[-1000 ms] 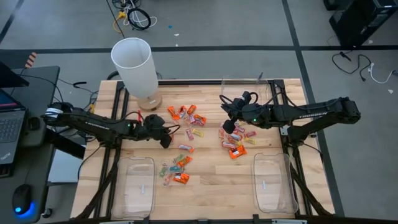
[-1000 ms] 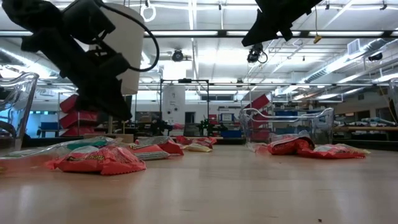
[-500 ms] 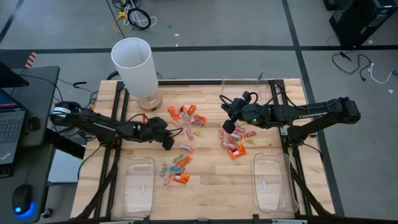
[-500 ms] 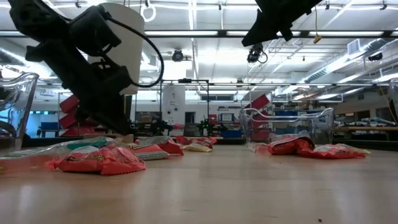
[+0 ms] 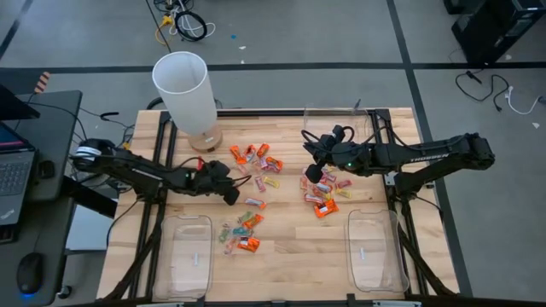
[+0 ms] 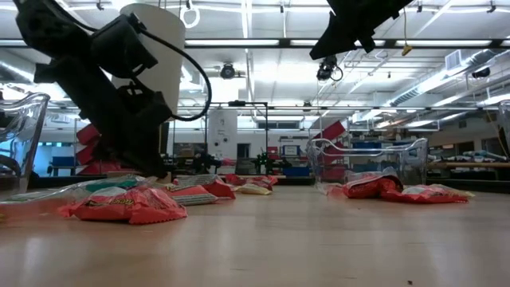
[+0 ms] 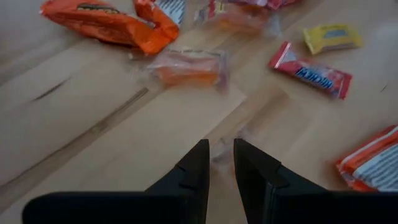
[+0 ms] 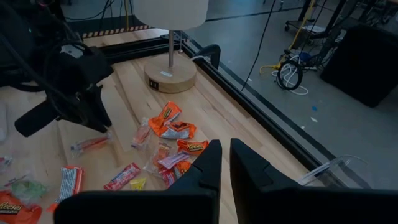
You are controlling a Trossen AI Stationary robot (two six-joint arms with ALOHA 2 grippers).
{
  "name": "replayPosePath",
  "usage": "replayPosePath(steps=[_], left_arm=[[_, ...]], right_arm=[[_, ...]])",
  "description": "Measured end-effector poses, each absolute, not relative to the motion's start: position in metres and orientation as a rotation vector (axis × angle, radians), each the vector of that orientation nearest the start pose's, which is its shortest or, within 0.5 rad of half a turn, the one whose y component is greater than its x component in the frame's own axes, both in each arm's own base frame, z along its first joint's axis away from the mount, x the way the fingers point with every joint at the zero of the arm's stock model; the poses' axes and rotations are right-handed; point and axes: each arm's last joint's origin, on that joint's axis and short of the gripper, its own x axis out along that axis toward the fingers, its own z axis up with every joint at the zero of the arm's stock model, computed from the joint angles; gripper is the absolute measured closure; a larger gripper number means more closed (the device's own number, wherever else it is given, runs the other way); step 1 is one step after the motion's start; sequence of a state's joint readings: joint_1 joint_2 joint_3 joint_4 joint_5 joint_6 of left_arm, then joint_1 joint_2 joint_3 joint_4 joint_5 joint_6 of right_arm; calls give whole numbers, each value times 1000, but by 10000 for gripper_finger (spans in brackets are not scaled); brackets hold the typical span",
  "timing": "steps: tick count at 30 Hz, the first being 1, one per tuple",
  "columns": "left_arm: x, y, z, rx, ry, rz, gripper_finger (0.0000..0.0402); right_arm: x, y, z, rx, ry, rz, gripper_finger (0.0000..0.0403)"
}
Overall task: Sort candy
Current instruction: Put the orange gummy into the bottom left transparent bin
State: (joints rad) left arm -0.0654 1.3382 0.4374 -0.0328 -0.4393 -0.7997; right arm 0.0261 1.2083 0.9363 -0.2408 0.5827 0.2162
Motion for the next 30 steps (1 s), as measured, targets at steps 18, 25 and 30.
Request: replayPosePath(steps=[18, 25, 30], left_arm=[[215, 6, 127, -532, 726, 695, 324], [216, 7, 127, -543, 736, 677, 306], [215, 7, 127, -534, 727, 694, 257]], right_arm=[[259, -9, 297, 52, 433, -594, 382], [259, -9, 297, 52, 433, -594, 374], [259, -9, 297, 52, 433, -594, 367]])
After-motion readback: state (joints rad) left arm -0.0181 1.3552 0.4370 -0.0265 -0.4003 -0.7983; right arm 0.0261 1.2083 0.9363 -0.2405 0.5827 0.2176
